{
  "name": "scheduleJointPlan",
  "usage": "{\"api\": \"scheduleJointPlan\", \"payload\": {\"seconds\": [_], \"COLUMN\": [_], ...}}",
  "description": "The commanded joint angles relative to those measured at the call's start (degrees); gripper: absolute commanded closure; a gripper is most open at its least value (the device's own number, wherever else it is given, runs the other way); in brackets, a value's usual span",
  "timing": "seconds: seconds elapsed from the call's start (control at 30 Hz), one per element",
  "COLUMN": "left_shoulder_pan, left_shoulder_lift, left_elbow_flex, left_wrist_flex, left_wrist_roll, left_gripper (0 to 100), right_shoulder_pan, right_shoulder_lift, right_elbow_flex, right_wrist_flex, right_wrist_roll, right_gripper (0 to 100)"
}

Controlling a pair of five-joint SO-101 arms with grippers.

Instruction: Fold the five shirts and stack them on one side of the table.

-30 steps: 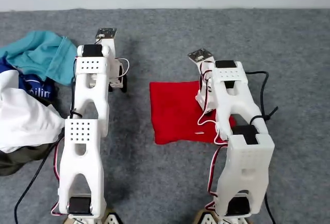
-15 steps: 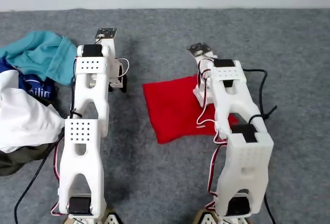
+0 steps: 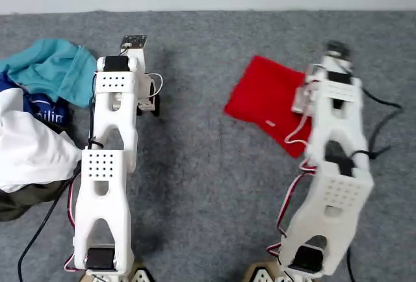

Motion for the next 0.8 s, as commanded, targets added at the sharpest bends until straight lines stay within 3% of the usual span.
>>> {"api": "scheduleJointPlan", "payload": {"seconds": [0.0,0.43,0.77], "left_shoulder_pan": [-3.60,-3.60,-3.60], "left_shoulder_lift": [-0.44,-0.44,-0.44], "left_elbow_flex": [0.84,0.84,0.84], "left_wrist_flex": [1.32,1.32,1.32], "left_wrist_roll": [-0.09,-0.09,-0.09], "left_gripper": [88,88,88], "right_shoulder_pan": [7.96,30.64,35.82], "right_shoulder_lift": [-1.36,-1.01,-0.92], "right_elbow_flex": [-2.55,-1.32,-0.88], "right_wrist_flex": [1.01,8.48,14.73], "right_wrist_roll": [-2.20,-9.05,-9.58], "right_gripper": [98.9,98.9,98.7]}}
